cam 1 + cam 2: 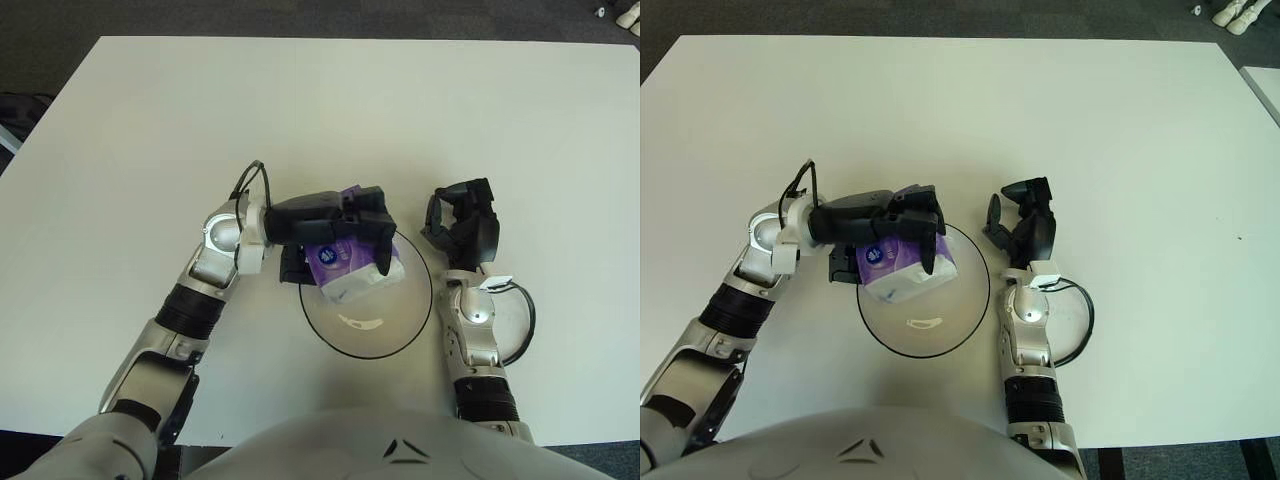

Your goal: Put the tissue paper into the plate.

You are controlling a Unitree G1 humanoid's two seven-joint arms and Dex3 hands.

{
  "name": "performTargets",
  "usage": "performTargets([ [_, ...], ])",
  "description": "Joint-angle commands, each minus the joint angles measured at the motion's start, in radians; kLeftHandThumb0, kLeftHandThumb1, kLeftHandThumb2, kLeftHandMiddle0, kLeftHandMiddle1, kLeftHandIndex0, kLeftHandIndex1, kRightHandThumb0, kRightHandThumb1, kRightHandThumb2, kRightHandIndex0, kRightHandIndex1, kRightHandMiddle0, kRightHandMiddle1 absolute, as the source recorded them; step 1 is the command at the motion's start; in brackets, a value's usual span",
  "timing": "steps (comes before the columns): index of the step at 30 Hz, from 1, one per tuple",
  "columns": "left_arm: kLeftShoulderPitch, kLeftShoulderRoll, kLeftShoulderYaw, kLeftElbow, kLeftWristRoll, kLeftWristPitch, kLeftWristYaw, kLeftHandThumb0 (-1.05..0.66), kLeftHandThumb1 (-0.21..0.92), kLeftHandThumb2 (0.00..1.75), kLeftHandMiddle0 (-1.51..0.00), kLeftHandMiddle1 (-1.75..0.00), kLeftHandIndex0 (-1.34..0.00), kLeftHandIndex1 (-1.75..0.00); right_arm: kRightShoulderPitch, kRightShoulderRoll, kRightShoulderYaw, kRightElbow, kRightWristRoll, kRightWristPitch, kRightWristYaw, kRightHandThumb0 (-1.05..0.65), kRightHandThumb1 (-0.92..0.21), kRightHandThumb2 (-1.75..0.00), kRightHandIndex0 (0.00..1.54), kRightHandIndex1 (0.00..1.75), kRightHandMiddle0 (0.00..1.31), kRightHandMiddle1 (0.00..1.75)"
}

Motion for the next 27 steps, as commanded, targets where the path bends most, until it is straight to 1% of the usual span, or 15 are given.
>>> performTargets([
  [1, -0.023, 0.010, -0.004, 0.017, 0.053, -0.047, 0.045, 0.00, -0.02, 1.66, -0.91, -1.60, -0.65, -1.75, 0.073, 0.043, -0.011, 0.052, 0.022, 0.032, -0.010, -0.40, -0.61, -0.96, 0.57, 1.47, 0.39, 1.75],
  [9, -0.030, 0.019, -0.013, 0.017, 0.099, -0.045, 0.110, 0.00, 0.06, 1.58, -0.82, -1.66, -0.58, -1.75, 0.082, 0.043, -0.007, 0.035, 0.028, 0.058, -0.010, -0.40, -0.61, -0.96, 0.56, 1.47, 0.38, 1.75],
  [10, -0.028, 0.018, -0.014, 0.012, 0.093, -0.033, 0.117, 0.00, 0.07, 1.58, -0.81, -1.67, -0.57, -1.75, 0.083, 0.041, -0.006, 0.033, 0.028, 0.062, -0.009, -0.40, -0.61, -0.96, 0.56, 1.47, 0.38, 1.75],
  [13, -0.011, 0.009, -0.011, -0.005, 0.075, -0.001, 0.144, 0.00, 0.02, 1.65, -0.84, -1.72, -0.62, -1.72, 0.087, 0.037, -0.001, 0.023, 0.023, 0.073, -0.008, -0.39, -0.64, -0.92, 0.54, 1.46, 0.36, 1.75],
  [16, 0.010, 0.012, -0.009, -0.032, 0.073, 0.039, 0.163, -0.01, 0.06, 1.59, -0.82, -1.74, -0.60, -1.66, 0.096, 0.039, 0.008, -0.004, 0.004, 0.088, -0.020, -0.39, -0.66, -0.89, 0.52, 1.46, 0.35, 1.75],
  [17, 0.014, 0.019, -0.012, -0.042, 0.070, 0.054, 0.161, -0.01, 0.29, 1.34, -0.59, -1.74, -0.47, -1.70, 0.099, 0.040, 0.011, -0.012, -0.006, 0.093, -0.027, -0.39, -0.67, -0.88, 0.50, 1.45, 0.35, 1.75],
  [18, 0.017, 0.025, -0.014, -0.049, 0.067, 0.064, 0.159, -0.01, 0.38, 1.24, -0.52, -1.74, -0.42, -1.71, 0.101, 0.041, 0.013, -0.018, -0.012, 0.097, -0.031, -0.39, -0.67, -0.88, 0.50, 1.45, 0.35, 1.75],
  [19, 0.015, 0.035, -0.020, -0.051, 0.059, 0.072, 0.149, -0.01, 0.53, 1.06, -0.40, -1.74, -0.32, -1.72, 0.101, 0.041, 0.015, -0.023, -0.021, 0.102, -0.038, -0.39, -0.66, -0.89, 0.50, 1.45, 0.35, 1.75],
  [20, 0.013, 0.042, -0.025, -0.053, 0.053, 0.077, 0.141, 0.13, 0.60, 0.96, -0.36, -1.74, -0.21, -1.51, 0.102, 0.042, 0.017, -0.027, -0.026, 0.105, -0.043, -0.39, -0.65, -0.90, 0.49, 1.45, 0.36, 1.75],
  [21, 0.010, 0.050, -0.029, -0.051, 0.046, 0.079, 0.133, 0.17, 0.63, 0.92, -0.35, -1.74, -0.17, -1.43, 0.104, 0.043, 0.019, -0.033, -0.033, 0.109, -0.048, -0.39, -0.65, -0.91, 0.49, 1.46, 0.36, 1.75],
  [22, 0.008, 0.056, -0.032, -0.050, 0.042, 0.080, 0.128, 0.03, 0.67, 0.89, -0.27, -1.71, -0.11, -1.26, 0.105, 0.043, 0.021, -0.037, -0.037, 0.111, -0.052, -0.39, -0.64, -0.91, 0.49, 1.46, 0.36, 1.75],
  [23, -0.004, 0.060, -0.036, -0.029, 0.037, 0.063, 0.122, -0.24, 0.71, 0.89, -0.17, -1.64, -0.07, -1.09, 0.107, 0.044, 0.024, -0.045, -0.040, 0.116, -0.055, -0.39, -0.64, -0.92, 0.49, 1.46, 0.37, 1.75],
  [24, -0.013, 0.063, -0.039, -0.013, 0.032, 0.050, 0.118, -0.35, 0.75, 0.86, -0.14, -1.47, -0.05, -1.00, 0.108, 0.045, 0.027, -0.050, -0.041, 0.119, -0.057, -0.39, -0.63, -0.93, 0.50, 1.46, 0.37, 1.75],
  [26, -0.048, 0.053, -0.045, 0.083, 0.033, -0.016, 0.116, -0.63, 0.85, 0.82, -0.06, -0.87, -0.02, -0.70, 0.112, 0.046, 0.032, -0.066, -0.040, 0.132, -0.058, -0.40, -0.60, -0.96, 0.52, 1.46, 0.39, 1.75],
  [27, -0.058, 0.050, -0.048, 0.110, 0.029, -0.039, 0.116, -0.67, 0.86, 0.82, -0.04, -0.75, -0.02, -0.64, 0.113, 0.046, 0.034, -0.072, -0.036, 0.140, -0.056, -0.40, -0.60, -0.97, 0.53, 1.46, 0.39, 1.75],
])
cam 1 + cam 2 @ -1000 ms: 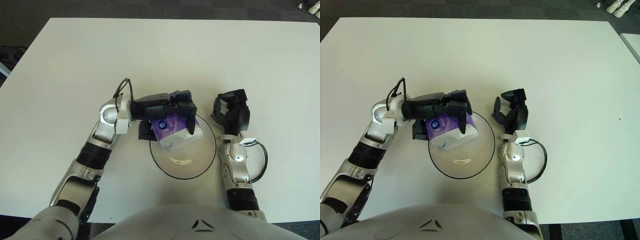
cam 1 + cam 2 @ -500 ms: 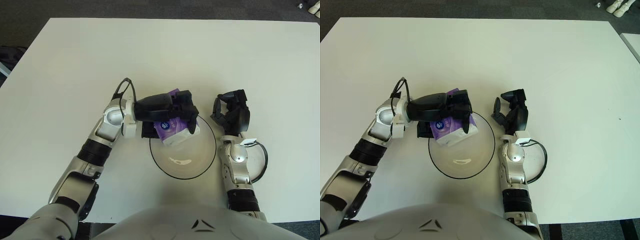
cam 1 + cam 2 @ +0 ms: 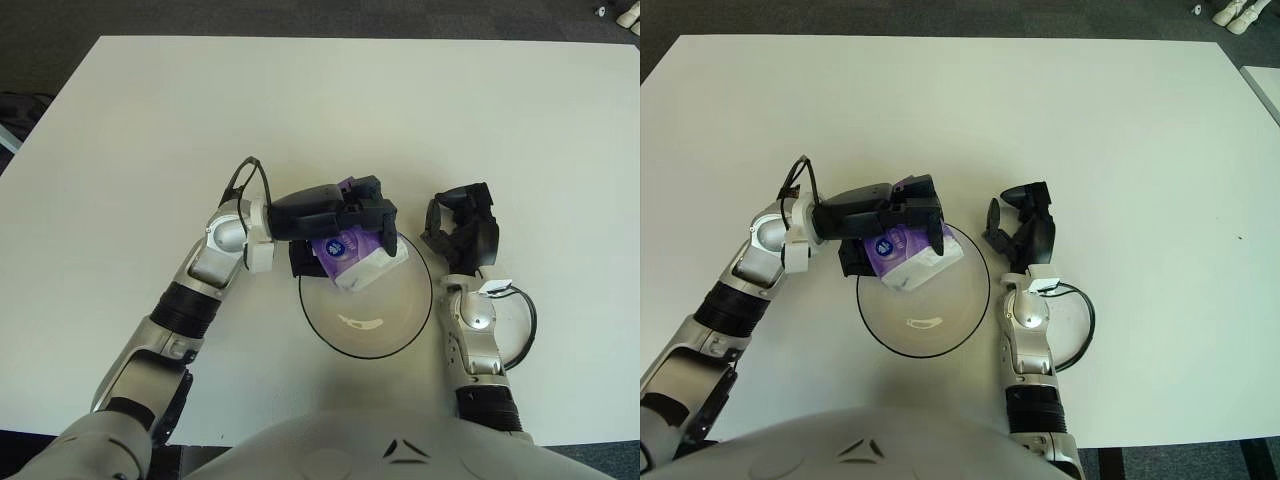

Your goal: Put the tissue paper into the plate.

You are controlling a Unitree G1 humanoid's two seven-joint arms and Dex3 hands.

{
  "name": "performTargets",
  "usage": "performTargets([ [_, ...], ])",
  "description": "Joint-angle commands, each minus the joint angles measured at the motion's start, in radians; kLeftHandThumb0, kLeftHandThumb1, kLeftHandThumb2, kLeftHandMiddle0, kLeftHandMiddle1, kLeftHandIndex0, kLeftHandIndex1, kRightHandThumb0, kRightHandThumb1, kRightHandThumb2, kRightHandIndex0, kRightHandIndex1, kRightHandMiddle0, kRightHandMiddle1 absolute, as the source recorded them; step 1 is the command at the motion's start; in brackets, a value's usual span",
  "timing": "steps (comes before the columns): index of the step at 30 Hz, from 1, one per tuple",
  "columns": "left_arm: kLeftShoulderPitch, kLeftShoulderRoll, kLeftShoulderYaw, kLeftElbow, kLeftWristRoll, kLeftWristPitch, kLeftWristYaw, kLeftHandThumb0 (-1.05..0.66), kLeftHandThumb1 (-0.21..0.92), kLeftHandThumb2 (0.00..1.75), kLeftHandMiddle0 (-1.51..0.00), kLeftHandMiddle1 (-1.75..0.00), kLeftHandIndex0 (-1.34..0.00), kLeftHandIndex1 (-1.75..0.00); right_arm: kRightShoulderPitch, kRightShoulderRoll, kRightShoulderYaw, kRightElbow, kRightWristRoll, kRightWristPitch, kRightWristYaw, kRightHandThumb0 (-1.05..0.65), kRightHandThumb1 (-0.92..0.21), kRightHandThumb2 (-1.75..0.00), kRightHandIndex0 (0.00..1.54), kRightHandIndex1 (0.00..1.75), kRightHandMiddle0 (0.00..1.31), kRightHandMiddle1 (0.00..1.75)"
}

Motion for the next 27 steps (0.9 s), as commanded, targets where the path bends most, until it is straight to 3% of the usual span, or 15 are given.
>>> performTargets([
  [1, -0.038, 0.000, -0.016, 0.098, -0.016, -0.073, -0.012, -0.74, 0.88, 0.84, -0.03, -0.51, -0.01, -0.50, 0.064, 0.046, 0.006, 0.009, 0.015, 0.068, -0.006, -0.40, -0.59, -0.99, 0.54, 1.46, 0.40, 1.75],
  [2, -0.040, -0.003, -0.020, 0.107, -0.024, -0.088, -0.012, -0.79, 0.90, 0.86, -0.02, -0.34, -0.01, -0.41, 0.067, 0.047, 0.008, 0.000, 0.020, 0.079, -0.004, -0.40, -0.58, -1.00, 0.55, 1.46, 0.41, 1.75],
  [4, -0.042, -0.012, -0.025, 0.126, -0.038, -0.113, -0.008, -0.85, 0.91, 0.89, -0.01, -0.17, 0.00, -0.25, 0.071, 0.045, 0.009, -0.002, 0.028, 0.090, 0.001, -0.40, -0.58, -0.99, 0.56, 1.46, 0.40, 1.75],
  [8, -0.045, -0.027, -0.029, 0.155, -0.067, -0.142, -0.002, -0.92, 0.92, 0.93, 0.00, -0.04, 0.00, -0.05, 0.054, 0.027, -0.018, 0.097, 0.059, 0.049, 0.027, -0.39, -0.65, -0.91, 0.54, 1.44, 0.36, 1.75],
  [19, -0.043, -0.024, -0.061, 0.121, -0.209, -0.064, -0.072, -1.00, 0.92, 0.94, 0.00, 0.00, 0.00, 0.00, -0.019, 0.025, -0.078, 0.245, 0.140, -0.020, 0.088, -0.38, -0.71, -0.83, 0.49, 1.48, 0.32, 1.75],
  [27, -0.064, -0.031, -0.068, 0.114, -0.302, -0.002, -0.171, -1.02, 0.92, 0.96, 0.00, 0.00, 0.00, 0.00, -0.003, 0.061, -0.069, 0.199, 0.138, -0.038, 0.082, -0.40, -0.64, -0.92, 0.54, 1.58, 0.37, 1.75],
])
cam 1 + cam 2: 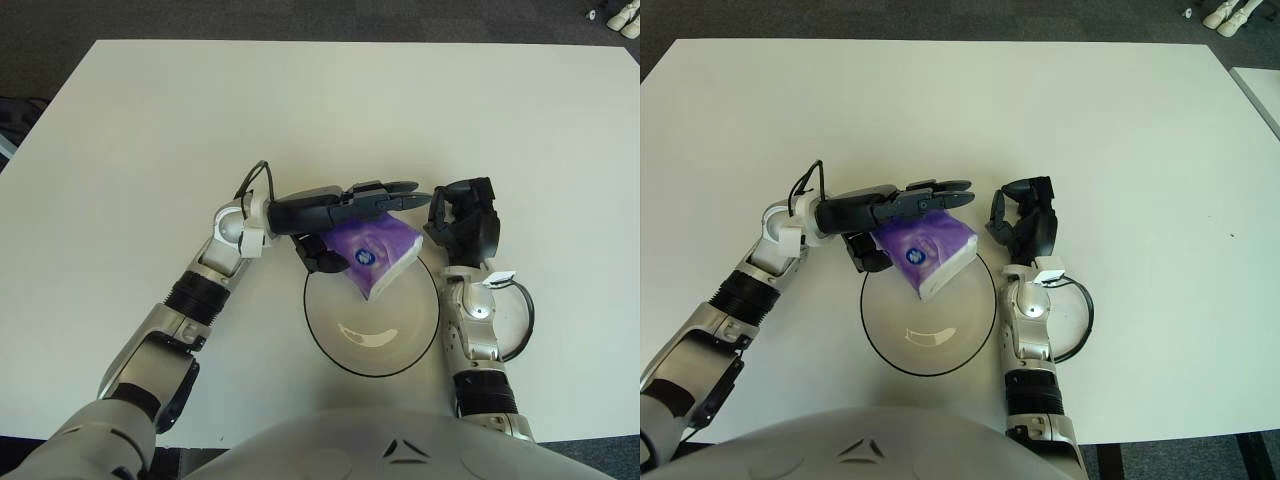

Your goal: Put the tissue paper into the plate.

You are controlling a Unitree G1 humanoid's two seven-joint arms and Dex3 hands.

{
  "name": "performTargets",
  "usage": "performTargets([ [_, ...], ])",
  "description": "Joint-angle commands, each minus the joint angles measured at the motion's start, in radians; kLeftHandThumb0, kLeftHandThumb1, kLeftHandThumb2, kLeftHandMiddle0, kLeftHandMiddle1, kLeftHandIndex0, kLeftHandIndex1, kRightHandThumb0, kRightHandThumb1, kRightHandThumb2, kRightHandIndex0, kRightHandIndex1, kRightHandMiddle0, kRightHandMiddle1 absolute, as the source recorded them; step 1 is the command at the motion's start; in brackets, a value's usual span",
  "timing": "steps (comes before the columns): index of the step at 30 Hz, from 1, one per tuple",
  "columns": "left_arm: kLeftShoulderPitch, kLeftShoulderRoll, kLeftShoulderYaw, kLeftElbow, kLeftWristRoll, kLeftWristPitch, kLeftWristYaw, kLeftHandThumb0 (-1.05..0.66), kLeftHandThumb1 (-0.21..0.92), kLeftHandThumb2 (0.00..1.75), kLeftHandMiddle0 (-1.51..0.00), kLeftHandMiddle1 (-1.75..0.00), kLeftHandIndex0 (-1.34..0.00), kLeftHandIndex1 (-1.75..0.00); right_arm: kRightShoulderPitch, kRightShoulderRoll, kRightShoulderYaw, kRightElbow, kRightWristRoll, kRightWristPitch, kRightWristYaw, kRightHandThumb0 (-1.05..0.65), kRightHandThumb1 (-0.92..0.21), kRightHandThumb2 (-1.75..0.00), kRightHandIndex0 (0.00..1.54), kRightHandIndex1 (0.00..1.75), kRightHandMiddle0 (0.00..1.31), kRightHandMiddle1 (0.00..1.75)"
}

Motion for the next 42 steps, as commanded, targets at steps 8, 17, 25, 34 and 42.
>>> performTargets([
  [8, -0.026, 0.030, 0.022, -0.060, -0.060, 0.088, -0.097, -1.04, 0.92, 0.96, 0.00, 0.00, 0.00, 0.00, 0.093, 0.070, 0.005, 0.051, 0.030, -0.005, -0.011, -0.41, -0.57, -1.01, 0.57, 1.63, 0.42, 1.75],
  [17, -0.031, 0.043, 0.031, -0.076, 0.005, 0.107, -0.104, -1.05, 0.92, 0.93, 0.00, 0.00, 0.00, 0.00, 0.089, 0.052, 0.013, 0.023, 0.020, 0.009, 0.000, -0.40, -0.61, -0.95, 0.52, 1.52, 0.39, 1.75],
  [25, -0.005, 0.028, 0.044, -0.052, 0.085, 0.097, -0.050, -1.05, 0.92, 0.91, 0.00, 0.00, 0.00, 0.00, 0.096, 0.040, 0.023, 0.015, -0.018, 0.009, -0.007, -0.39, -0.66, -0.89, 0.52, 1.43, 0.35, 1.75],
  [34, -0.039, 0.058, 0.111, -0.098, 0.017, 0.114, -0.041, -1.05, 0.92, 0.88, 0.00, 0.00, 0.00, 0.00, 0.106, 0.035, 0.025, 0.003, -0.020, 0.016, -0.009, -0.39, -0.63, -0.93, 0.54, 1.40, 0.37, 1.75],
  [42, 0.026, -0.023, 0.173, -0.110, 0.092, 0.146, 0.137, -1.05, 0.92, 0.80, 0.00, 0.00, 0.00, 0.00, 0.101, 0.034, 0.021, 0.020, -0.032, 0.007, -0.025, -0.40, -0.58, -1.00, 0.58, 1.45, 0.41, 1.75],
])
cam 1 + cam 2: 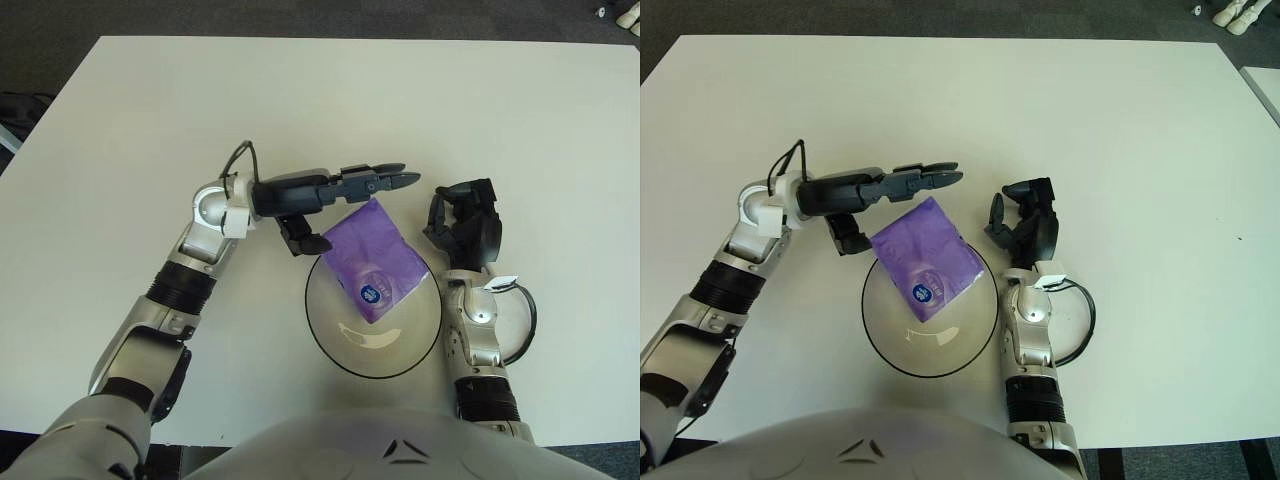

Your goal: Put the tissue paper into the plate.

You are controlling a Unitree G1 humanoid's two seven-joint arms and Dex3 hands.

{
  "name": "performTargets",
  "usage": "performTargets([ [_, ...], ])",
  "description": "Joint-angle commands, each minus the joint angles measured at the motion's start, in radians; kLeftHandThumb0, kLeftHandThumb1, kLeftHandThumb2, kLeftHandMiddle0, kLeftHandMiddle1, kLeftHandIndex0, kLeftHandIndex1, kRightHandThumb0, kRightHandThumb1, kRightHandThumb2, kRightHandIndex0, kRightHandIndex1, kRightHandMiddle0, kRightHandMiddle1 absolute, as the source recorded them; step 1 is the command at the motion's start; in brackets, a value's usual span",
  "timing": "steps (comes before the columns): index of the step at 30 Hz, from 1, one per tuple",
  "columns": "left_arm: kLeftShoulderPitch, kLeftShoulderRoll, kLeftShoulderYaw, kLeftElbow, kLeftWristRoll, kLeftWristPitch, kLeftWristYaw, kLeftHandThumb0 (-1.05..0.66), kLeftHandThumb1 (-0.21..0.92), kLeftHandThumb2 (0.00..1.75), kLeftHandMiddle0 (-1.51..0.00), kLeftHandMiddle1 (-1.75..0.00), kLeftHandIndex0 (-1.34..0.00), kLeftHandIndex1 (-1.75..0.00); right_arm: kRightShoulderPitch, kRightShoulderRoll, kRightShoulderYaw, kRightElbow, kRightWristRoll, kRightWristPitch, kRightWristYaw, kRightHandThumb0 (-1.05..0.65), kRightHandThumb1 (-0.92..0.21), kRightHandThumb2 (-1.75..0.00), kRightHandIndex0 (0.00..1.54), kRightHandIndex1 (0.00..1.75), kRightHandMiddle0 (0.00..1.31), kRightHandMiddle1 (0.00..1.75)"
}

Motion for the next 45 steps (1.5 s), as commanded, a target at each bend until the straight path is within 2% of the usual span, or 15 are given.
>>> performTargets([
  [1, 0.058, -0.057, 0.028, -0.015, 0.020, 0.033, 0.104, -1.05, 0.92, 0.80, 0.00, 0.00, 0.00, 0.00, 0.065, 0.035, -0.006, 0.064, -0.003, 0.010, -0.013, -0.41, -0.58, -1.00, 0.58, 1.45, 0.41, 1.75],
  [6, 0.042, -0.100, 0.117, 0.090, 0.045, 0.000, 0.234, -1.00, 0.92, 0.78, 0.00, 0.00, 0.00, 0.00, 0.065, 0.034, -0.007, 0.071, -0.012, -0.003, -0.018, -0.41, -0.56, -1.02, 0.60, 1.48, 0.42, 1.75],
  [7, 0.062, -0.123, 0.149, 0.095, 0.079, -0.010, 0.306, -0.98, 0.92, 0.78, 0.00, 0.00, 0.00, 0.00, 0.065, 0.033, -0.006, 0.069, -0.017, -0.003, -0.020, -0.41, -0.56, -1.02, 0.60, 1.48, 0.42, 1.75],
  [10, 0.093, -0.176, 0.198, 0.093, 0.143, -0.020, 0.439, -0.87, 0.92, 0.79, -0.01, -0.41, 0.00, -0.46, 0.066, 0.032, -0.004, 0.066, -0.025, -0.003, -0.023, -0.41, -0.56, -1.02, 0.59, 1.48, 0.42, 1.75],
  [12, 0.119, -0.223, 0.212, 0.054, 0.158, 0.008, 0.514, -0.80, 0.88, 0.85, -0.05, -1.00, 0.00, -1.06, 0.067, 0.032, -0.002, 0.060, -0.026, 0.000, -0.025, -0.41, -0.56, -1.02, 0.59, 1.48, 0.42, 1.75],
  [14, 0.142, -0.250, 0.220, 0.024, 0.163, 0.035, 0.566, -0.76, 0.83, 0.92, -0.07, -1.31, 0.00, -1.35, 0.068, 0.032, 0.000, 0.057, -0.026, 0.003, -0.025, -0.41, -0.57, -1.01, 0.59, 1.48, 0.42, 1.75],
  [15, 0.151, -0.267, 0.226, 0.011, 0.165, 0.057, 0.597, -0.62, 0.81, 0.85, -0.18, -1.46, -0.10, -1.50, 0.069, 0.031, 0.000, 0.054, -0.025, 0.007, -0.025, -0.41, -0.57, -1.01, 0.59, 1.48, 0.41, 1.75],
  [18, 0.171, -0.321, 0.242, -0.023, 0.175, 0.120, 0.692, -0.47, 0.71, 0.87, -0.42, -1.65, -0.27, -1.66, 0.068, 0.029, 0.001, 0.051, -0.025, 0.014, -0.025, -0.40, -0.57, -1.00, 0.58, 1.48, 0.41, 1.75],
  [20, 0.180, -0.353, 0.251, -0.037, 0.175, 0.145, 0.742, -0.43, 0.67, 0.89, -0.50, -1.70, -0.32, -1.70, 0.068, 0.028, 0.002, 0.050, -0.027, 0.020, -0.026, -0.40, -0.58, -1.00, 0.58, 1.49, 0.41, 1.75],
  [21, 0.176, -0.382, 0.259, -0.025, 0.159, 0.147, 0.772, -0.42, 0.64, 0.93, -0.62, -1.72, -0.35, -1.72, 0.068, 0.028, 0.002, 0.049, -0.028, 0.025, -0.028, -0.40, -0.58, -0.99, 0.57, 1.49, 0.40, 1.75],
  [25, 0.156, -0.456, 0.279, 0.002, 0.076, 0.159, 0.820, -0.45, 0.46, 1.14, -0.91, -1.74, -0.49, -1.74, 0.066, 0.027, 0.001, 0.048, -0.031, 0.036, -0.033, -0.40, -0.59, -0.99, 0.56, 1.48, 0.40, 1.75],
  [27, 0.150, -0.469, 0.283, 0.004, 0.050, 0.165, 0.824, -0.47, 0.35, 1.28, -1.03, -1.74, -0.58, -1.74, 0.066, 0.027, 0.002, 0.047, -0.031, 0.038, -0.035, -0.40, -0.59, -0.98, 0.56, 1.48, 0.40, 1.75],
  [30, 0.138, -0.488, 0.303, 0.015, 0.014, 0.195, 0.844, -0.51, 0.26, 1.39, -1.16, -1.75, -0.66, -1.75, 0.062, 0.027, 0.001, 0.052, -0.031, 0.033, -0.035, -0.40, -0.59, -0.98, 0.56, 1.48, 0.40, 1.75],
  [39, 0.149, -0.502, 0.344, 0.054, 0.015, 0.211, 0.902, -0.55, 0.16, 1.52, -1.34, -1.75, -0.75, -1.75, 0.055, 0.026, 0.000, 0.067, -0.042, 0.004, -0.035, -0.40, -0.58, -0.99, 0.59, 1.46, 0.40, 1.75],
  [45, 0.161, -0.527, 0.359, 0.061, 0.024, 0.244, 0.959, -0.56, 0.15, 1.53, -1.28, -1.75, -0.76, -1.75, 0.056, 0.025, -0.003, 0.068, -0.046, 0.005, -0.037, -0.40, -0.58, -1.00, 0.60, 1.46, 0.41, 1.75],
])
